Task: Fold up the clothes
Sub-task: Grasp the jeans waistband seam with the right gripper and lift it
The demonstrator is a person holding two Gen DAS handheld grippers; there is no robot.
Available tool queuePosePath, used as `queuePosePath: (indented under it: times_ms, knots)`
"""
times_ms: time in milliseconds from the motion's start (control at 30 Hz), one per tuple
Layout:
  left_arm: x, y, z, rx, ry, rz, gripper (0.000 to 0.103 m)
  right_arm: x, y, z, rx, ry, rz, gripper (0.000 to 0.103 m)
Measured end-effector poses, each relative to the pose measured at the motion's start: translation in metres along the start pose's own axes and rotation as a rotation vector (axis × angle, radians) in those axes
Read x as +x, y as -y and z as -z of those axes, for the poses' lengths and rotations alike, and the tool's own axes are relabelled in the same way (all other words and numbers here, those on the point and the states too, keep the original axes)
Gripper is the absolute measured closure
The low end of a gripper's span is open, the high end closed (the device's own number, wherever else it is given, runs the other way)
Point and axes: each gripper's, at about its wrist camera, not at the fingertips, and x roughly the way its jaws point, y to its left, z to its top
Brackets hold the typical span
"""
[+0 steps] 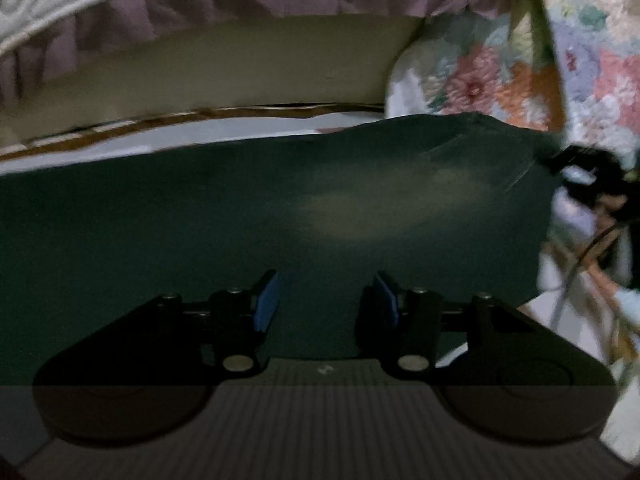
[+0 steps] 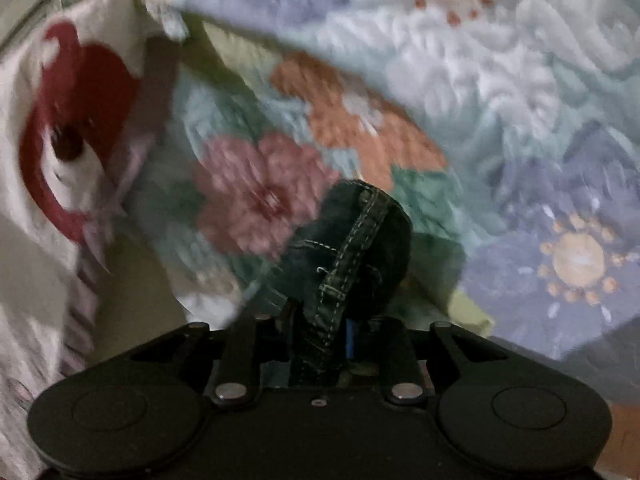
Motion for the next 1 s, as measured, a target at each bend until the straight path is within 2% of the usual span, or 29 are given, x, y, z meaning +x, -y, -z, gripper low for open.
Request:
queuePosePath:
  times_ms: [33, 100, 233, 300, 433, 533, 600, 667, 733, 767, 800, 900, 1000]
  knots:
    - [0.003, 0.003, 0.002, -0.005, -0.006, 0.021, 0.052, 0.000, 0.005, 0.001, 0.028, 0.000, 0.001, 0.073]
    - [0.011, 0.013, 0.004, 0.022, -0.005, 0.007, 0.052, -0.001, 0.013, 0.001, 0.068, 0.001, 0.007, 0.069]
    - [0.020, 0.025, 0.003, 0.045, -0.007, -0.008, 0.052, -0.003, 0.016, -0.003, 0.065, -0.021, 0.024, 0.062]
    - [0.021, 0.024, 0.003, 0.029, -0.006, -0.004, 0.052, 0.000, 0.019, 0.001, 0.092, -0.044, 0.016, 0.047]
    - [0.020, 0.020, 0.003, -0.003, 0.003, 0.006, 0.052, 0.008, 0.024, 0.026, 0.174, -0.127, -0.015, 0.046]
    - [0.019, 0.019, 0.003, 0.004, 0.000, 0.008, 0.052, 0.016, 0.033, 0.040, 0.242, -0.112, -0.038, 0.048]
    - [0.017, 0.018, 0.001, 0.036, 0.001, -0.014, 0.052, 0.021, 0.033, 0.039, 0.261, -0.087, -0.038, 0.046]
    - [0.013, 0.012, -0.002, 0.066, 0.029, -0.076, 0.051, 0.027, 0.025, 0.033, 0.266, -0.090, -0.014, 0.038]
    - [0.007, -0.004, -0.008, 0.062, 0.058, -0.118, 0.053, 0.023, 0.006, 0.021, 0.211, -0.043, 0.010, 0.060]
    - [0.003, -0.013, -0.010, 0.052, 0.068, -0.128, 0.054, 0.014, -0.005, 0.016, 0.180, 0.015, -0.014, 0.078]
    - [0.000, -0.019, -0.012, 0.050, 0.070, -0.132, 0.055, 0.006, -0.016, 0.010, 0.156, 0.057, -0.059, 0.078]
    - [-0.012, -0.031, -0.015, 0.048, 0.069, -0.141, 0.055, -0.014, -0.055, -0.008, 0.026, 0.104, -0.121, 0.080]
    - [-0.011, -0.024, -0.008, 0.085, 0.035, -0.121, 0.054, -0.029, -0.072, -0.024, -0.037, 0.131, -0.101, 0.081]
